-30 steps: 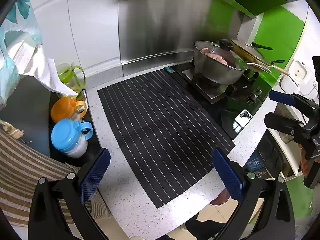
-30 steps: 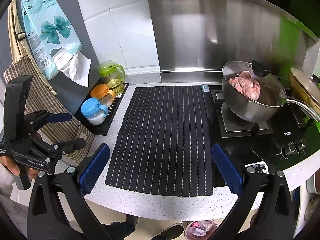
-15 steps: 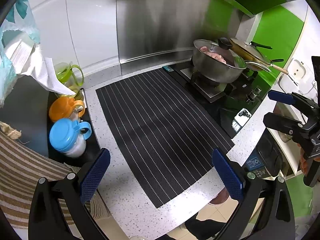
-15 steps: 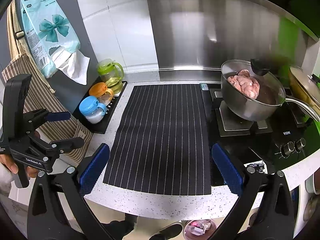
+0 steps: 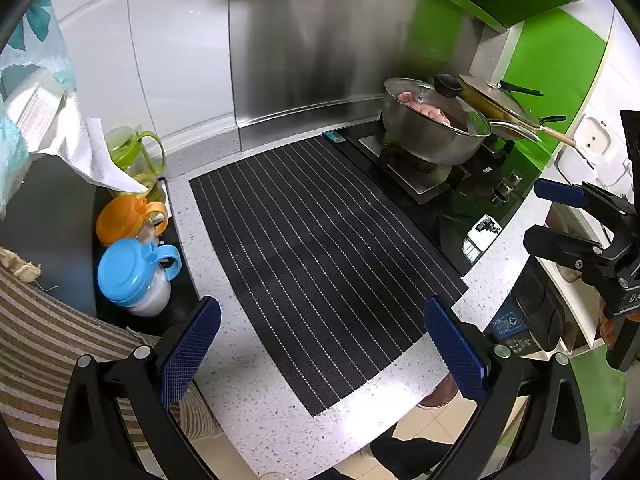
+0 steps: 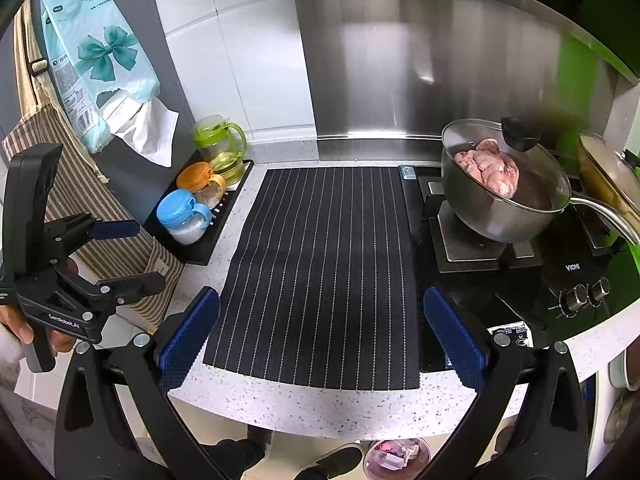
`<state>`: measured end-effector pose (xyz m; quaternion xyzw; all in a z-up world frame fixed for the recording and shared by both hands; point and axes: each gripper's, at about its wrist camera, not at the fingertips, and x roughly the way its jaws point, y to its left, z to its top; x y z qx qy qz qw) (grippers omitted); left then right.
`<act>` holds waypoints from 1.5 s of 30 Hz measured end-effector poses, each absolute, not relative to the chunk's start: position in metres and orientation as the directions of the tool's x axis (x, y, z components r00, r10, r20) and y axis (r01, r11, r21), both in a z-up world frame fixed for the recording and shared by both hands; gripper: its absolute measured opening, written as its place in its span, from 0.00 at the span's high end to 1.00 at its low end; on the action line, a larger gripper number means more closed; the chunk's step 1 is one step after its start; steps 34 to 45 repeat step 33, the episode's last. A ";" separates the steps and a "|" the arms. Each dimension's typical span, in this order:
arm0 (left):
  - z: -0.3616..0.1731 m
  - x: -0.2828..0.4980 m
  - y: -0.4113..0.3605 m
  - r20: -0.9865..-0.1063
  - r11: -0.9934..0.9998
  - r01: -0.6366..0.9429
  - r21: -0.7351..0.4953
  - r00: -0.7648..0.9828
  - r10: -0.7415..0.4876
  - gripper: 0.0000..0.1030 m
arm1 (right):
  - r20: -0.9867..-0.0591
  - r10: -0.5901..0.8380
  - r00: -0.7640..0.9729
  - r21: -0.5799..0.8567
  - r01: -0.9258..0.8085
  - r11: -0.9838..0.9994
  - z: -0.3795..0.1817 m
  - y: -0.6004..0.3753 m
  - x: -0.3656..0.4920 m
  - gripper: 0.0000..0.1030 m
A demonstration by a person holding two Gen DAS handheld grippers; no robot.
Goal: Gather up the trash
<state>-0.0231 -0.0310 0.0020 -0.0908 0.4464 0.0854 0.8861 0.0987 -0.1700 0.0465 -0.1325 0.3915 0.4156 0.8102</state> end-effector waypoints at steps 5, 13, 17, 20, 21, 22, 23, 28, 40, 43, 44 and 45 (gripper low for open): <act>0.001 -0.023 -0.031 -0.807 0.969 -0.232 -0.090 0.587 0.066 0.05 | -0.745 0.569 0.348 0.111 -0.777 0.620 0.047 -0.170 0.099 0.03; 0.000 -0.023 -0.030 -0.809 0.967 -0.235 -0.100 0.586 0.058 0.05 | -0.745 0.569 0.348 0.111 -0.776 0.620 0.046 -0.171 0.099 0.03; 0.000 -0.022 -0.028 -0.810 0.967 -0.234 -0.099 0.584 0.059 0.05 | -0.745 0.570 0.348 0.110 -0.778 0.619 0.046 -0.171 0.099 0.03; 0.000 -0.022 -0.029 -0.810 0.968 -0.232 -0.098 0.583 0.058 0.05 | -0.745 0.570 0.348 0.110 -0.777 0.619 0.046 -0.172 0.099 0.03; 0.000 -0.022 -0.029 -0.811 0.968 -0.231 -0.099 0.583 0.056 0.05 | -0.745 0.570 0.348 0.111 -0.777 0.620 0.046 -0.171 0.099 0.03; 0.000 -0.022 -0.029 -0.811 0.967 -0.233 -0.101 0.582 0.056 0.05 | -0.744 0.570 0.348 0.111 -0.777 0.619 0.046 -0.172 0.098 0.03; 0.000 -0.022 -0.028 -0.811 0.967 -0.232 -0.103 0.583 0.053 0.05 | -0.744 0.570 0.348 0.111 -0.777 0.619 0.046 -0.172 0.098 0.03; -0.001 -0.019 -0.026 -0.817 0.965 -0.232 -0.122 0.576 0.035 0.05 | -0.744 0.569 0.349 0.110 -0.777 0.620 0.046 -0.171 0.098 0.03; 0.000 -0.019 -0.029 -0.810 0.969 -0.224 -0.105 0.584 0.047 0.05 | -0.745 0.569 0.348 0.111 -0.777 0.620 0.046 -0.171 0.098 0.03; 0.000 -0.019 -0.029 -0.810 0.969 -0.224 -0.105 0.584 0.047 0.05 | -0.745 0.569 0.348 0.111 -0.777 0.620 0.046 -0.171 0.098 0.03; 0.000 -0.019 -0.029 -0.810 0.969 -0.224 -0.105 0.584 0.047 0.05 | -0.745 0.569 0.348 0.111 -0.777 0.620 0.046 -0.171 0.098 0.03; 0.000 -0.019 -0.029 -0.810 0.969 -0.224 -0.105 0.584 0.047 0.05 | -0.745 0.569 0.348 0.111 -0.777 0.620 0.046 -0.171 0.098 0.03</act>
